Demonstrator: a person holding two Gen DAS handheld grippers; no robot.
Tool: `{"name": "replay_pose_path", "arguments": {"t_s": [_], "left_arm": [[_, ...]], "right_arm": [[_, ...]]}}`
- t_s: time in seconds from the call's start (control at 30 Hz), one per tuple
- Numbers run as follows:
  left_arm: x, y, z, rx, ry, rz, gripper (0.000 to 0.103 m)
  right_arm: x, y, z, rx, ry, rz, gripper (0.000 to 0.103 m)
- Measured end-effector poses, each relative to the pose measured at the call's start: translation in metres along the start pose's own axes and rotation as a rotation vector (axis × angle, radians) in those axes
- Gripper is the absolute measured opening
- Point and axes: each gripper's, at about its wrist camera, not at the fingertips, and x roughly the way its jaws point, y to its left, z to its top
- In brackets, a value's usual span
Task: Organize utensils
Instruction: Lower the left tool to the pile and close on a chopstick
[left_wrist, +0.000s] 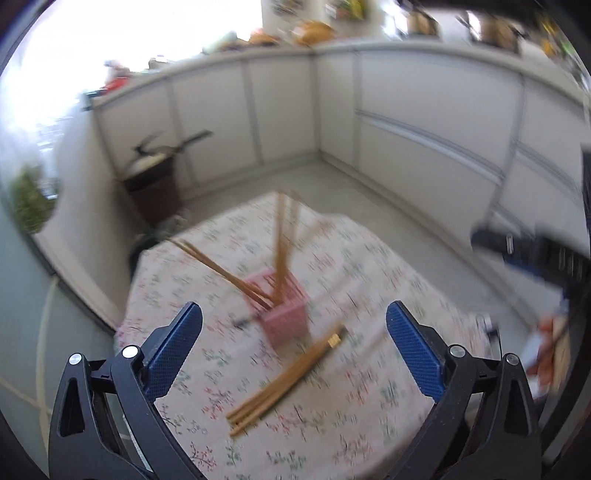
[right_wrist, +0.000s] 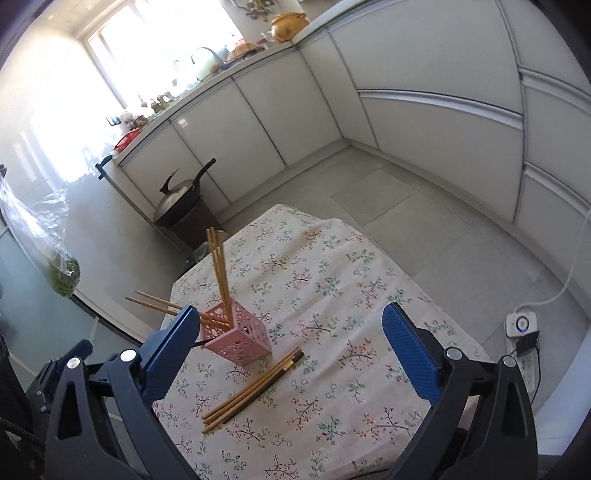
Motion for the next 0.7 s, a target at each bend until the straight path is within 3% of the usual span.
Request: {"name": "replay_pose_path", "arguments": {"t_s": [0.1,0.33,0.53,0.7], "left_arm": [[0.024,-0.033,-0.016,0.132,0.106,-0.1,0.096],[0.107,-0.071,-0.044,0.294,0.306,-0.329,0.096],[0.164,-0.07,-0.049,0.274,0.425,-0.449,0.096],[0.194,-0.071,-0.044,0.315,0.467,-0.48,0.096]], "right_arm": [[-0.009,-0.031,0.005,0.107,-0.003,0.0,0.096],[-0.015,-0.061,0.008,0.196,0.004,-0.011,0.096],[-0.007,-0.076,0.004,0.224,0.057,-0.014,0.096],[0.001,-0.086,0.003,0.243,0.11,-0.008,0.096]]}}
